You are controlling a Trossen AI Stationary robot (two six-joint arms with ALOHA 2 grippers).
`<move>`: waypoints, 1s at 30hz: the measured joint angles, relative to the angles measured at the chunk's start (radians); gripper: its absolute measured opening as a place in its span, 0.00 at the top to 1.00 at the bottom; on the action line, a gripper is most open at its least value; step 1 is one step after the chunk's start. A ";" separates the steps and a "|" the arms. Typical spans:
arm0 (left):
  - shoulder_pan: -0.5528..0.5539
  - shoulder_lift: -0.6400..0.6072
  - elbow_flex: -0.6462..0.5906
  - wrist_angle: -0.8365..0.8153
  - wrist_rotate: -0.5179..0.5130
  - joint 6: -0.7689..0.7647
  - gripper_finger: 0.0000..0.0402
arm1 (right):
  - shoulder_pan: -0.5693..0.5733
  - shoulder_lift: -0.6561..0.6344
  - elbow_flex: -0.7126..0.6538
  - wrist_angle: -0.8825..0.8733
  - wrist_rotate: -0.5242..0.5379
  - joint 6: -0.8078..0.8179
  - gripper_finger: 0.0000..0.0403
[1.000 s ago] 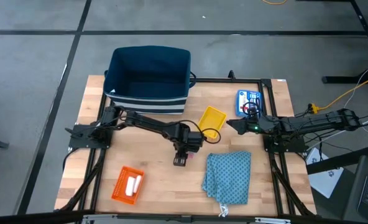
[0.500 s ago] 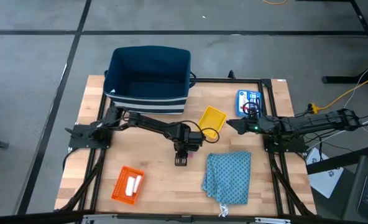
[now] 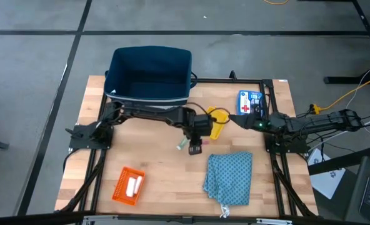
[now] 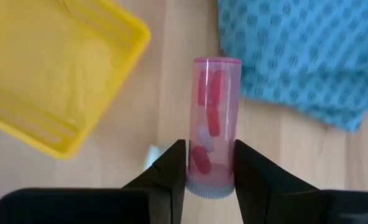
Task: Pick & place medical supplies in basket/bin
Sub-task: Put the pink bottle in the yellow bin
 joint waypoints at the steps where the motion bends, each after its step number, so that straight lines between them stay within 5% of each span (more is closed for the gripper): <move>1: 0.006 0.000 0.014 -0.001 -0.001 0.000 0.76 | 0.000 0.000 0.000 0.010 -0.026 0.048 0.44; 4: 0.025 0.000 0.048 -0.002 -0.001 0.018 0.76 | 0.000 0.000 0.000 0.054 -0.113 0.107 0.44; 9: 0.054 0.000 0.087 -0.002 0.003 0.027 0.76 | 0.029 -0.003 0.001 0.547 -0.271 -0.402 0.44; 13: 0.063 0.000 0.099 -0.002 0.003 0.029 0.76 | 0.064 -0.105 0.001 0.723 -0.587 -0.670 0.44; 20: 0.073 0.000 0.099 0.005 0.005 0.067 0.76 | 0.089 -0.320 0.001 0.633 -0.995 -0.673 0.44; 30: 0.153 0.000 0.099 0.074 0.004 0.066 0.76 | 0.046 -0.548 0.001 0.251 -0.985 -0.666 0.44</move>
